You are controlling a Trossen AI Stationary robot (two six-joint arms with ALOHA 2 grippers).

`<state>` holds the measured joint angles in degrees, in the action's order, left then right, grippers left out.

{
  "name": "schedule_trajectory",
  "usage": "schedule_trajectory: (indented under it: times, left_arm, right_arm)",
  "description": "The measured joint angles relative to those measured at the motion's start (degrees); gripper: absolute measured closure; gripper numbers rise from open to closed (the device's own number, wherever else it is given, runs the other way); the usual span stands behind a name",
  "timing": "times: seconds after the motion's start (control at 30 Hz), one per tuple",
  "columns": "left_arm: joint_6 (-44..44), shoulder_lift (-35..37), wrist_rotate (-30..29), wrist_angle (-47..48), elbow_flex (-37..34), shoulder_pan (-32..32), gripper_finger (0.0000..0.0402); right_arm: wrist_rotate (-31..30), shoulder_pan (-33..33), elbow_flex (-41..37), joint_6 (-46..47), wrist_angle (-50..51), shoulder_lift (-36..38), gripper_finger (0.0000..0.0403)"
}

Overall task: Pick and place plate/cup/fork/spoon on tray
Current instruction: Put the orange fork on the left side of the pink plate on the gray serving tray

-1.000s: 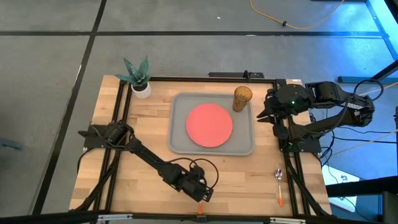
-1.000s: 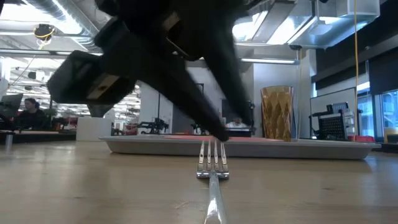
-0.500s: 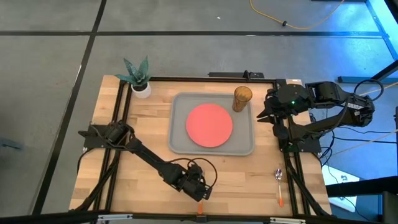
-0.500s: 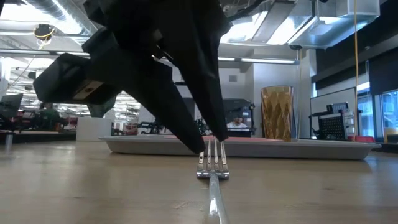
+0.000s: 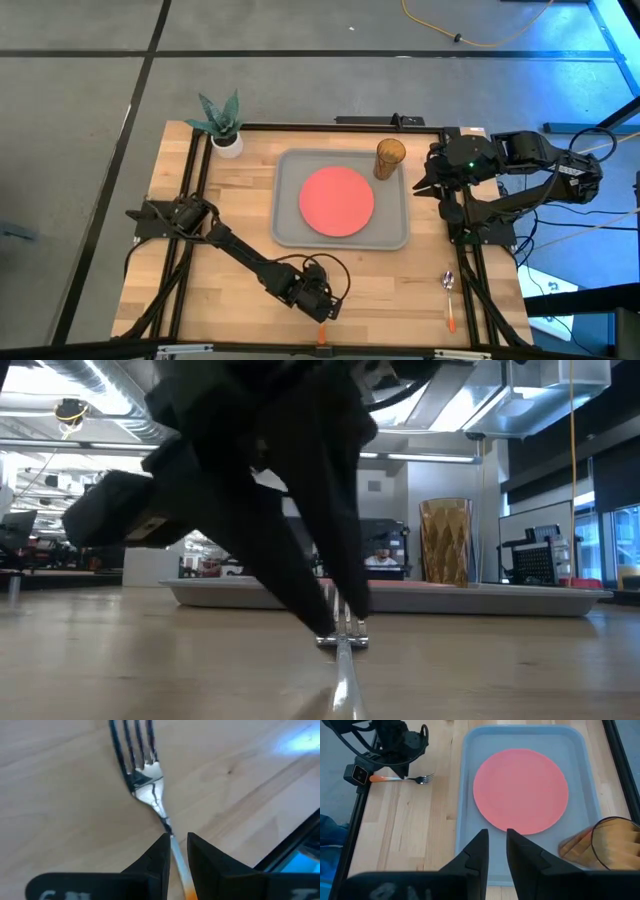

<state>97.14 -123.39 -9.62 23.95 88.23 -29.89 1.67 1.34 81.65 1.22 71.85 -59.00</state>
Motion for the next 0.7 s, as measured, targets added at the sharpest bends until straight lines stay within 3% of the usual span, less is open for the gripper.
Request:
schedule_trajectory:
  times: [0.7]
  left_arm:
    - [1.58,-1.12,0.62,-0.97,-0.09,0.53,0.0344]
  right_arm:
    - [-0.02,0.01,0.0,-0.19,0.02,0.0,0.0334]
